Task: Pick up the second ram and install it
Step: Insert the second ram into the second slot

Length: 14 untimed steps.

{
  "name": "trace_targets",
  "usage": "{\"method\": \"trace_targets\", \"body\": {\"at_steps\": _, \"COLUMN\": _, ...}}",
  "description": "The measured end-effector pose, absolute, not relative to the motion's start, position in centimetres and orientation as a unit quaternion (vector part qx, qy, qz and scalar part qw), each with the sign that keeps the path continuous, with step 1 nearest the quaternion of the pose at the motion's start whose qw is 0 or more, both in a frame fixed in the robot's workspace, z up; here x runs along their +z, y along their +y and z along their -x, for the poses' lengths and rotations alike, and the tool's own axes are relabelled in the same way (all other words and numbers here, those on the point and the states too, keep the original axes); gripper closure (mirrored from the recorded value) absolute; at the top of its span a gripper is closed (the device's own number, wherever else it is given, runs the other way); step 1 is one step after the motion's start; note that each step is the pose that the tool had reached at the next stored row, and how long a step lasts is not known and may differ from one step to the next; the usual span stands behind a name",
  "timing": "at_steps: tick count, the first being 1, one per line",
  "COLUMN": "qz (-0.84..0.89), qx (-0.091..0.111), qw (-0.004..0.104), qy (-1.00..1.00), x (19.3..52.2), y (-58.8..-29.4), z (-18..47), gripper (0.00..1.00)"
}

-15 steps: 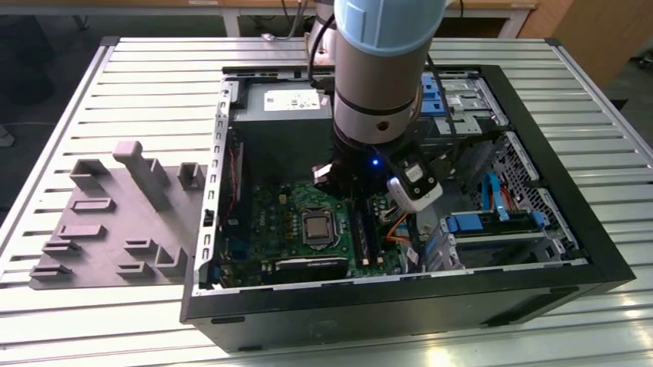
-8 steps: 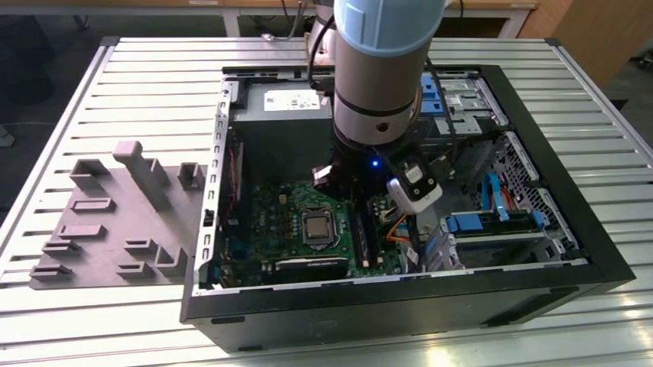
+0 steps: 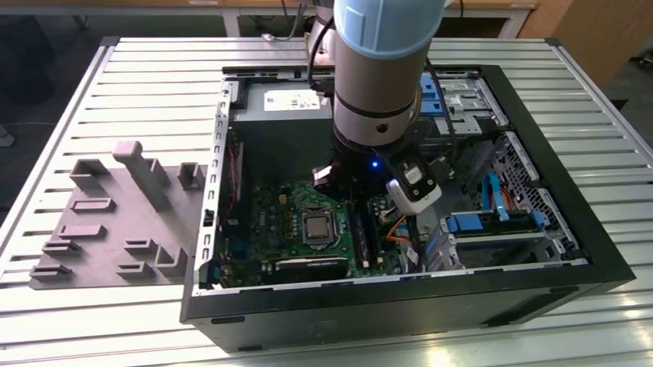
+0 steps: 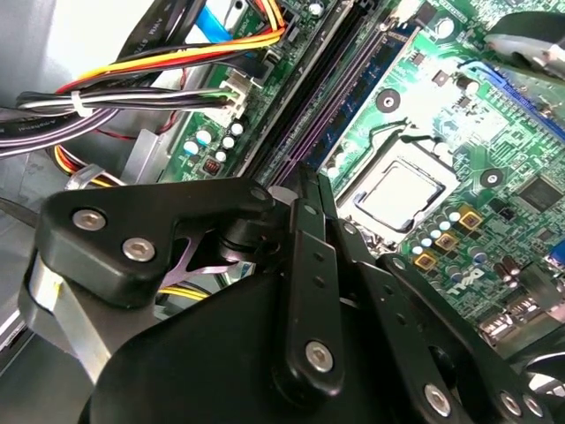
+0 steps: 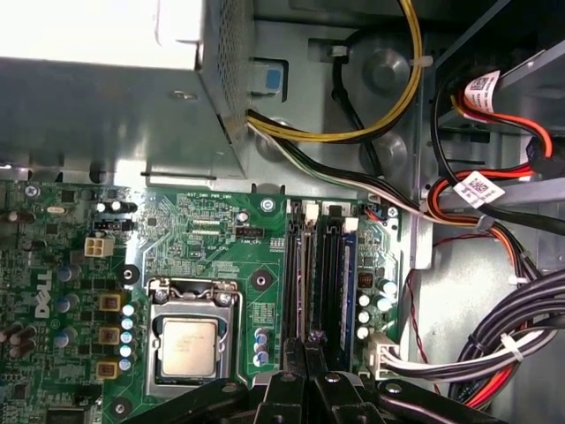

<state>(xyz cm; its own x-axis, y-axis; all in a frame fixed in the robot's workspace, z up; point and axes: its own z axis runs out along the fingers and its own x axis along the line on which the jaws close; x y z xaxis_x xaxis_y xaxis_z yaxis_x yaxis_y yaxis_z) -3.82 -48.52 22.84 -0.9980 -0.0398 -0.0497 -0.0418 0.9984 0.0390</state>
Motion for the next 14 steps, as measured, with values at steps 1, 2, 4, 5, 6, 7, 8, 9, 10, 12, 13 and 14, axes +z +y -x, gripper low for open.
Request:
{"method": "trace_targets", "body": {"at_steps": 1, "qz": 0.020, "qx": 0.020, "qw": 0.024, "qy": 0.999, "x": 22.81, "y": -48.52, "z": 3.82, "gripper": 0.89}}
{"method": "trace_targets", "body": {"at_steps": 2, "qz": 0.020, "qx": 0.020, "qw": 0.025, "qy": 0.999, "x": 22.75, "y": -48.52, "z": 3.82, "gripper": 0.89}}
{"method": "trace_targets", "body": {"at_steps": 4, "qz": 0.020, "qx": 0.020, "qw": 0.024, "qy": 0.999, "x": 22.62, "y": -48.52, "z": 3.84, "gripper": 0.89}}
{"method": "trace_targets", "body": {"at_steps": 5, "qz": 0.020, "qx": 0.020, "qw": 0.024, "qy": 0.999, "x": 22.56, "y": -48.51, "z": 3.86, "gripper": 0.89}}
{"method": "trace_targets", "body": {"at_steps": 6, "qz": 0.020, "qx": 0.020, "qw": 0.024, "qy": 0.999, "x": 22.55, "y": -48.52, "z": 3.87, "gripper": 0.89}}
{"method": "trace_targets", "body": {"at_steps": 7, "qz": 0.020, "qx": 0.020, "qw": 0.024, "qy": 0.999, "x": 22.54, "y": -48.52, "z": 3.87, "gripper": 0.89}}
{"method": "trace_targets", "body": {"at_steps": 8, "qz": 0.020, "qx": 0.020, "qw": 0.024, "qy": 0.999, "x": 22.51, "y": -48.51, "z": 3.88, "gripper": 0.89}}
{"method": "trace_targets", "body": {"at_steps": 9, "qz": 0.020, "qx": 0.020, "qw": 0.024, "qy": 0.999, "x": 22.47, "y": -48.51, "z": 3.88, "gripper": 0.89}}
{"method": "trace_targets", "body": {"at_steps": 10, "qz": 0.020, "qx": 0.020, "qw": 0.024, "qy": 0.999, "x": 22.43, "y": -48.51, "z": 3.88, "gripper": 0.89}}
{"method": "trace_targets", "body": {"at_steps": 12, "qz": 0.020, "qx": 0.020, "qw": 0.024, "qy": 0.999, "x": 22.39, "y": -48.51, "z": 3.88, "gripper": 0.89}}
{"method": "trace_targets", "body": {"at_steps": 13, "qz": 0.020, "qx": 0.020, "qw": 0.024, "qy": 0.999, "x": 22.39, "y": -48.51, "z": 3.88, "gripper": 0.89}}
{"method": "trace_targets", "body": {"at_steps": 14, "qz": 0.020, "qx": 0.020, "qw": 0.024, "qy": 0.999, "x": 22.39, "y": -48.51, "z": 3.88, "gripper": 0.89}}
